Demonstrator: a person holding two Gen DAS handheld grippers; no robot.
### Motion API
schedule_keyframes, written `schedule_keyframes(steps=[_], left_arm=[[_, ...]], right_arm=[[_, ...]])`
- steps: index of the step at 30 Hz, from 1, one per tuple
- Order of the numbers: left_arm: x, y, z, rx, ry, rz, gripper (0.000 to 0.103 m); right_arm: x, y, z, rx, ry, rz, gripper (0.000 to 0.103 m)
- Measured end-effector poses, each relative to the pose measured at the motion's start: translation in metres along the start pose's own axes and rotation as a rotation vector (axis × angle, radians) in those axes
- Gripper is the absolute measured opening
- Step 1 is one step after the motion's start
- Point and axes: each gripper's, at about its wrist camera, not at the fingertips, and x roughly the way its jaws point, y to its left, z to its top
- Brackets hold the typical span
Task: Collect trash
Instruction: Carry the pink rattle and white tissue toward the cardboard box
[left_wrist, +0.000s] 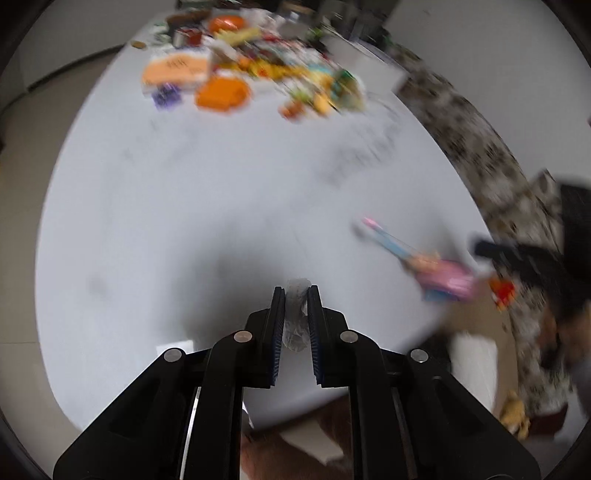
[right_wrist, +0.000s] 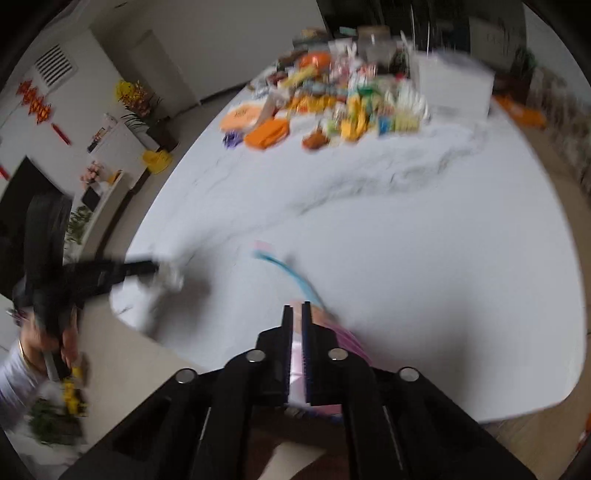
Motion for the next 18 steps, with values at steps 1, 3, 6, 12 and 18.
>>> schedule_keyframes(steps=[1,3,6,12,18], left_arm=[[0.002,-0.003,-0.013,0.004,0.020,0.012,0.013],[0.018,-0.007,-0.030,-0.022,0.052,-0.008,0.013],[0.032,-0.007,-0.038,-0.075,0.062,-0.019,0.013],[0.028,-0.005,-0.032,-0.114,0.025,-0.070,0.013],[0.021,-0.006,-0.031,-0.106,0.016,-0.086,0.013]], right_arm=[[0.006,0.001,-0.003,-0.016,0.014,-0.013,0.006],[0.033,0.005,-0.012,-0.087,0.064,-0.063,0.046],[0.071,0.011,-0.034,-0.209,0.128,-0.183,0.044],[0.070,-0.008,-0.037,-0.125,0.117,-0.084,0.003],[0.052,-0.016,-0.040,-0.063,0.106,-0.028,0.003]])
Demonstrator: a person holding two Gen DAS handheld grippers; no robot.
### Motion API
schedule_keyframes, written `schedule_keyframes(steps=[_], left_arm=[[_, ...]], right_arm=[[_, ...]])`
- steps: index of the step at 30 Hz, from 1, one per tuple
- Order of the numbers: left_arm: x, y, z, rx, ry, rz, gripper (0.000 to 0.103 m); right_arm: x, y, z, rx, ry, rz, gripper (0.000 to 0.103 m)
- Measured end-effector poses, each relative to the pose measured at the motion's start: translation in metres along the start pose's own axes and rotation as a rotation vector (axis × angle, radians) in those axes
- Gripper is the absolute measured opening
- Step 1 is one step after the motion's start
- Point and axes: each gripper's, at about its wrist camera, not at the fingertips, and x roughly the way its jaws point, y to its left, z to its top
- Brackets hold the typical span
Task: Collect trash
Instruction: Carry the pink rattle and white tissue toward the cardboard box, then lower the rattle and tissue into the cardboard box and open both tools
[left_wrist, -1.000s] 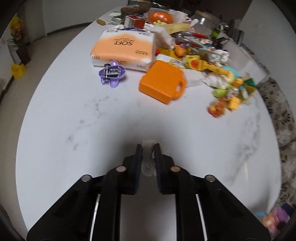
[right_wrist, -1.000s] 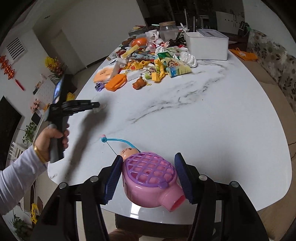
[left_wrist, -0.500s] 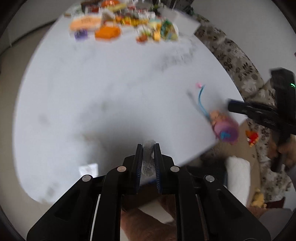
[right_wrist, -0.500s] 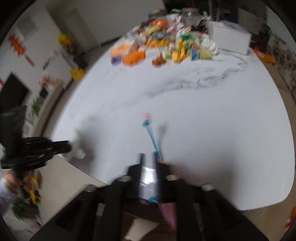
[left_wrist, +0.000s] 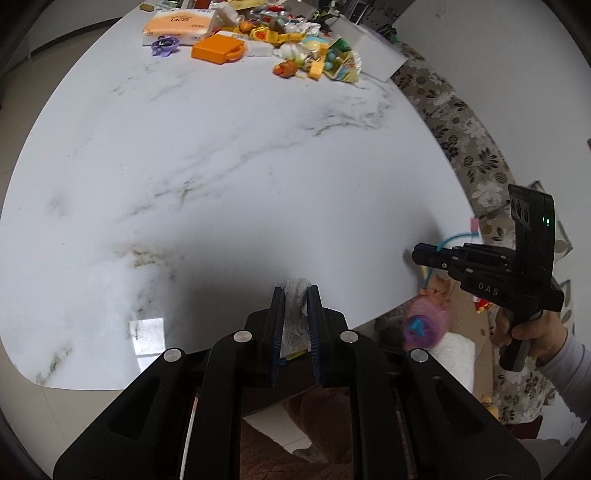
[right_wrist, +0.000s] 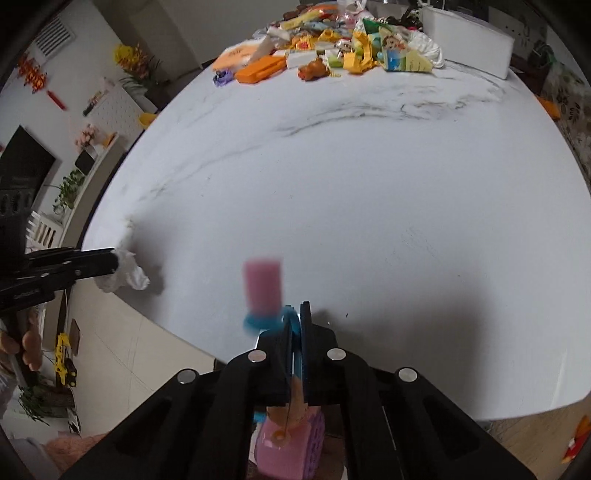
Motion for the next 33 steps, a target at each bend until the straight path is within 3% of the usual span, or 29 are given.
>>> schedule_keyframes(steps=[7,12,20,25,26,27,28,29,33], left_arm=[[-0.006,-0.020,-0.010,0.078,0.033,-0.031,0.013],[0.008,-0.033,-0.043,0.123,0.128,-0.075,0.013],[0.100,-0.002,-0.100,0.053,0.303,-0.026,0.013],[0.177,0.029,-0.134,-0.007,0.402,0.058,0.013],[0.191,0.034,-0.139,-0.022,0.422,0.087,0.022],[0.210,0.043,-0.147,-0.042,0.458,0.142,0.049],[0.224,0.050,-0.155,-0.061,0.493,0.196,0.067],[0.239,0.061,-0.163,-0.092,0.527,0.257,0.082],[0.264,0.079,-0.184,-0.171,0.615,0.323,0.083]], right_arm=[[-0.046,0.016,-0.014,0.016,-0.029,0.130,0.003],[-0.050,0.039,-0.028,-0.020,0.012,0.170,0.003],[0.030,0.044,-0.073,-0.028,0.153,0.132,0.003],[0.103,0.033,-0.108,-0.044,0.195,0.022,0.004],[0.113,0.032,-0.113,-0.068,0.189,-0.024,0.011],[0.124,0.033,-0.118,-0.101,0.182,-0.087,0.025],[0.135,0.033,-0.126,-0.135,0.188,-0.155,0.064],[0.141,0.034,-0.131,-0.149,0.182,-0.204,0.077],[0.158,0.026,-0.147,-0.135,0.241,-0.214,0.074]])
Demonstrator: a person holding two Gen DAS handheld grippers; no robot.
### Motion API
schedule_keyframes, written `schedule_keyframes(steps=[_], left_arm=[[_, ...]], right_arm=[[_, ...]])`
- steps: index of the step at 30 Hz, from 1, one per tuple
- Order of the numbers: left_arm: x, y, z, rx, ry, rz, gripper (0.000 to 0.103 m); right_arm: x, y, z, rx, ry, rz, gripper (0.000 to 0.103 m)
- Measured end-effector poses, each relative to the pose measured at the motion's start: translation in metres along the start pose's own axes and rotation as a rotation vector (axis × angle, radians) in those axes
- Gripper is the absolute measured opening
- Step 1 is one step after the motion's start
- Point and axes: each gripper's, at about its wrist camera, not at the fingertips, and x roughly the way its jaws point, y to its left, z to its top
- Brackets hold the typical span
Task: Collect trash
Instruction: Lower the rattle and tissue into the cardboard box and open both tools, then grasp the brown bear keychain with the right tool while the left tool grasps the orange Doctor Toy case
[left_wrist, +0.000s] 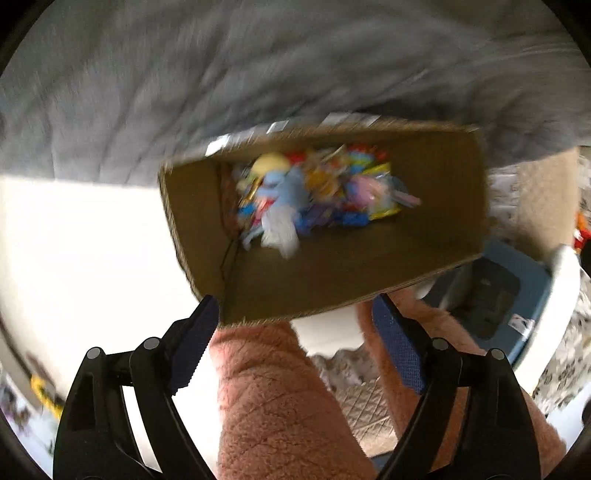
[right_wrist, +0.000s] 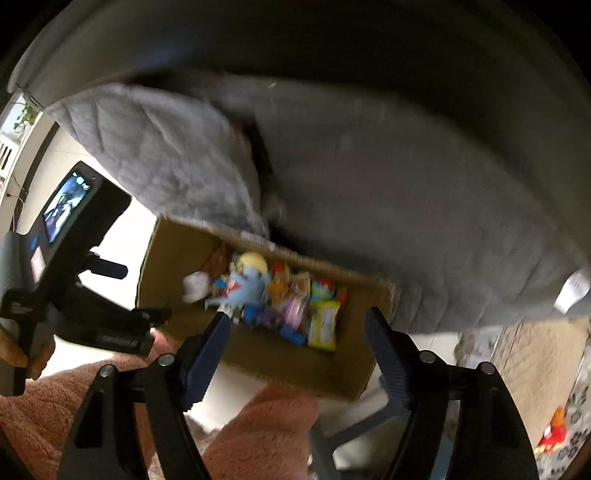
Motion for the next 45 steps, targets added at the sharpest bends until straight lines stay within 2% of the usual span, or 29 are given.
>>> schedule_keyframes(steps=[2,8,11,13,15,17,18,20,21,23,24,27,30,32,33,34,36,37,38,39,40,42,45], left_arm=[[0.006,0.004,-0.003,-0.022,0.023,-0.011,0.083],[0.002,0.010,-0.013,-0.018,0.035,-0.026,0.083],[-0.021,0.012,-0.020,-0.004,0.030,-0.042,0.083],[-0.041,0.009,-0.029,0.026,0.008,-0.067,0.083],[-0.079,0.011,-0.045,0.076,-0.046,-0.071,0.083],[-0.119,0.013,-0.061,0.111,-0.112,-0.075,0.083],[-0.147,0.015,-0.070,0.124,-0.169,-0.077,0.083],[-0.188,0.019,-0.080,0.132,-0.261,-0.080,0.083],[-0.213,0.020,-0.083,0.130,-0.326,-0.075,0.083],[-0.251,0.020,-0.086,0.120,-0.444,-0.056,0.084],[-0.272,0.020,-0.085,0.107,-0.510,-0.044,0.089],[-0.307,0.023,-0.078,0.060,-0.628,-0.040,0.090],[-0.321,0.029,-0.069,0.005,-0.669,-0.044,0.090],[-0.325,0.032,-0.067,-0.030,-0.679,-0.075,0.090],[-0.326,0.038,-0.064,-0.054,-0.679,-0.088,0.090],[-0.326,0.040,-0.063,-0.074,-0.678,-0.092,0.090],[-0.324,0.047,-0.059,-0.108,-0.669,-0.103,0.090],[-0.326,0.049,-0.055,-0.117,-0.662,-0.098,0.090],[-0.325,0.052,-0.053,-0.122,-0.657,-0.091,0.090],[-0.323,0.053,-0.050,-0.124,-0.655,-0.087,0.090],[-0.325,0.055,-0.048,-0.126,-0.658,-0.084,0.090],[-0.331,0.060,-0.041,-0.126,-0.674,-0.085,0.090],[-0.342,0.062,-0.023,-0.106,-0.706,-0.072,0.090]], right_arm=[[0.004,-0.003,-0.006,0.033,0.028,0.019,0.079],[0.001,-0.002,-0.004,0.046,0.062,0.040,0.081],[-0.017,-0.001,0.002,0.035,0.059,0.057,0.081],[-0.046,0.000,0.006,0.017,0.037,0.098,0.080],[-0.079,-0.001,0.012,0.005,0.002,0.154,0.080],[-0.129,-0.005,0.025,0.000,-0.082,0.239,0.080],[-0.160,-0.009,0.035,0.007,-0.152,0.278,0.081],[-0.200,-0.022,0.059,0.049,-0.277,0.303,0.096],[-0.216,-0.032,0.075,0.085,-0.348,0.289,0.097],[-0.229,-0.050,0.107,0.146,-0.442,0.286,0.097],[-0.230,-0.062,0.134,0.206,-0.476,0.270,0.097],[-0.220,-0.081,0.195,0.311,-0.539,0.277,0.097],[-0.186,-0.088,0.279,0.388,-0.510,0.244,0.085],[-0.166,-0.088,0.318,0.399,-0.469,0.184,0.074],[-0.154,-0.085,0.341,0.399,-0.446,0.127,0.074],[-0.145,-0.086,0.353,0.401,-0.434,0.106,0.073],[-0.131,-0.090,0.380,0.403,-0.410,0.055,0.060],[-0.125,-0.091,0.390,0.408,-0.379,0.033,0.040],[-0.120,-0.092,0.395,0.415,-0.358,0.033,0.033],[-0.119,-0.094,0.397,0.413,-0.366,0.034,0.032],[-0.118,-0.094,0.397,0.407,-0.345,0.057,0.025],[-0.122,-0.092,0.386,0.385,-0.335,0.088,0.025],[-0.141,-0.091,0.339,0.351,-0.350,0.147,0.025]])
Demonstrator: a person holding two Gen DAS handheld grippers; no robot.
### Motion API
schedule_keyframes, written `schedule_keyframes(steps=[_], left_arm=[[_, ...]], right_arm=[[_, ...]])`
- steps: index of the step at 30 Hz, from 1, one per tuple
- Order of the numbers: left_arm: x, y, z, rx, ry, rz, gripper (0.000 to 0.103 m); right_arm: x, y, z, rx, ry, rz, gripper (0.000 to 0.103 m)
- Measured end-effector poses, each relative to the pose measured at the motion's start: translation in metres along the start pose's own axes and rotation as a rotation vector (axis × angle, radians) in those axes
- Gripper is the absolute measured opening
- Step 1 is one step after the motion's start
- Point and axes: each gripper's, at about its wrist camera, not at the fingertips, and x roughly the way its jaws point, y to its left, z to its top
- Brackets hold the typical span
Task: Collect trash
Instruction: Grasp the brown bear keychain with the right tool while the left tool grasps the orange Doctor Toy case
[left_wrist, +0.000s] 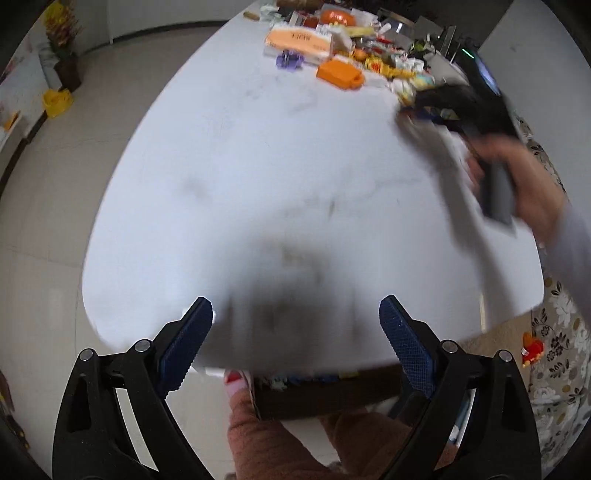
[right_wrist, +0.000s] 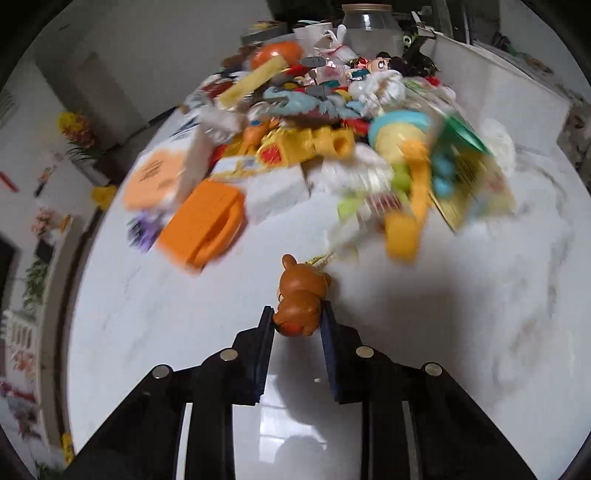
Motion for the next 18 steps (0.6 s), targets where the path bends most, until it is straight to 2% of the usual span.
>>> schedule_keyframes(steps=[4,8,10,12,14,18], left_arm=[[0.016,-0.012,0.054,0.080,-0.068,-0.008,0.090],[0.058,-0.044,0.123,0.212,-0.129,-0.028,0.090],[0.088,-0.063,0.162,0.276,-0.123,-0.032,0.090],[0.115,-0.076,0.194,0.315,-0.114,0.004,0.090],[0.140,-0.081,0.223,0.321,-0.086,0.017,0.089],[0.178,-0.081,0.260,0.307,-0.034,0.010,0.090]], right_arm=[[-0.046,-0.025,-0.053,0.011,0.013,0.063,0.025],[-0.092,-0.047,-0.105,0.073,0.019,0.093,0.025],[-0.106,-0.054,-0.121,0.105,0.011,0.099,0.025],[-0.125,-0.060,-0.135,0.147,-0.007,0.111,0.025],[-0.136,-0.059,-0.142,0.174,-0.024,0.115,0.025],[-0.157,-0.061,-0.155,0.212,-0.058,0.119,0.025]])
